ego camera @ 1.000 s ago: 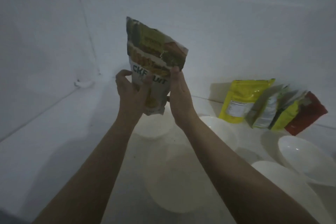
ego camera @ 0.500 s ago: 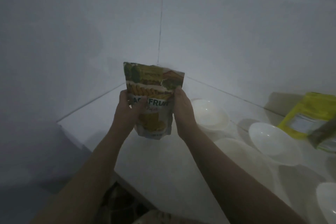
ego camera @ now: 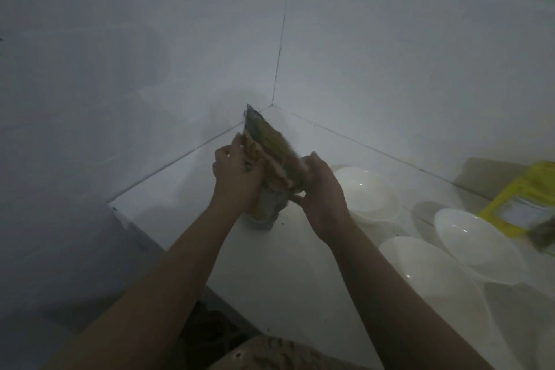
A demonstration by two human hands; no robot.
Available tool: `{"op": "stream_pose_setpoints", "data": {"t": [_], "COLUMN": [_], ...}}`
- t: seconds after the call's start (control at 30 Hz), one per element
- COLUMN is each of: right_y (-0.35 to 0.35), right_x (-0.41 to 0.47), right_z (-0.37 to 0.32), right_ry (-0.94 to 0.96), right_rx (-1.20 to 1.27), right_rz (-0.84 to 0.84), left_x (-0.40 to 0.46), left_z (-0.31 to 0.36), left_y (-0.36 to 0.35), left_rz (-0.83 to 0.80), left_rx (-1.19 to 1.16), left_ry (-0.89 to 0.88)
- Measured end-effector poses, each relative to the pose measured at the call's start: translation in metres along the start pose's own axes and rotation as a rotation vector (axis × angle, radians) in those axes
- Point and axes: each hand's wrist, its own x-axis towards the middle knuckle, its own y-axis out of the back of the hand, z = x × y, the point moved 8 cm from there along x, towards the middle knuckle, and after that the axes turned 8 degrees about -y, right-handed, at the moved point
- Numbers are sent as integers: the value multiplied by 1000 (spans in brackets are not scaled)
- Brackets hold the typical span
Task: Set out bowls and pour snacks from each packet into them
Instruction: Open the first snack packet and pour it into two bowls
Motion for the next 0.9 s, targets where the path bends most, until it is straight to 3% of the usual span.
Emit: {"op": "stream_pose_setpoints", "data": {"t": [0.17,0.4,0.57,0.67,0.77,0.9], "right_y": [-16,-18,-11,-14,-17,-10], "right_x": [0,-7,-6,-8,-12,-15], "right_z": [-4,-16,-24,-38,-49,-61], "right_ry": [87,144,79,185,275,305], "right_rx": [-347,-426,-406,-534,-644,-752], "right_rz": [65,115,113,91,68,70], "left_x": [-8,-11,-19,-21,-14,-4], "left_z": [21,39,49,47,45,51], "left_y": [-13,-14,-27,-29,-26,-29], "left_rz": [-23,-106,-169,-143,-118,-205], "left_rx": [-292,-323,-445,-549,-455,-315], "left_ry": [72,33,0,54,5,-70]}}
